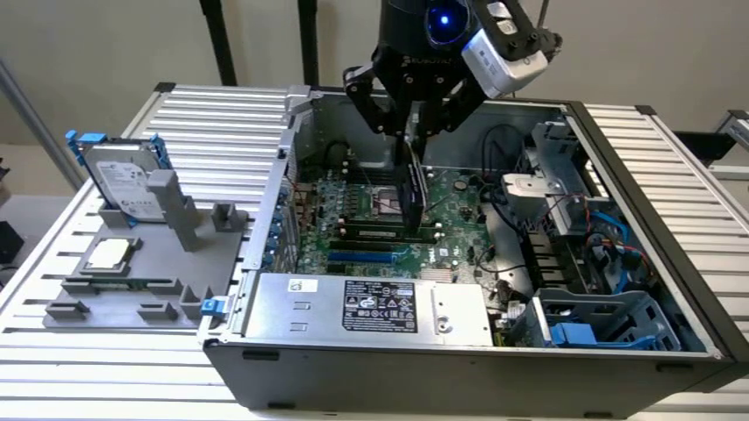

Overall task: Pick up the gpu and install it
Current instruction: 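Pick up the gpu and move the gpu toward the slot, then insert the gpu into the slot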

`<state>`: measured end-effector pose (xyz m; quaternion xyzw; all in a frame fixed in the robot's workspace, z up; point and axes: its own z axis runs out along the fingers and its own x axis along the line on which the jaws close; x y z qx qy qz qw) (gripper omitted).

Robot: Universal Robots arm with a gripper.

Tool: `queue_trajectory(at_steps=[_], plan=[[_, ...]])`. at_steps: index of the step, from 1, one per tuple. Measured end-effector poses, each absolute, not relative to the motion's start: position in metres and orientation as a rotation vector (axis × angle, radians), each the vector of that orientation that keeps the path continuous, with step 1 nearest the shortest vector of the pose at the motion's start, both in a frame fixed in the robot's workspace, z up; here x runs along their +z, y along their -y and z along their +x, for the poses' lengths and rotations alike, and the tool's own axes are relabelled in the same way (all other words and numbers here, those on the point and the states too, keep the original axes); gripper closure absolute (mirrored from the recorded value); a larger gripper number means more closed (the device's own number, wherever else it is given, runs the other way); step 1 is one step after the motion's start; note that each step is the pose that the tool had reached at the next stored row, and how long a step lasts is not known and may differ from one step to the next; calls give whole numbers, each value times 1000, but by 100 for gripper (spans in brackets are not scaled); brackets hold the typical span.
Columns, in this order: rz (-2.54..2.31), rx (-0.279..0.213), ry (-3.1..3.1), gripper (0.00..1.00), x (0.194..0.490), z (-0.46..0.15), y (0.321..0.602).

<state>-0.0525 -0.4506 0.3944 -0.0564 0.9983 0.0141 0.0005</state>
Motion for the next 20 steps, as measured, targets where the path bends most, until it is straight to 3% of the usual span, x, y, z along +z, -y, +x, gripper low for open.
queue_trajectory(at_steps=[20], plan=[[-743,44,-3052,100,370,-53,451]])
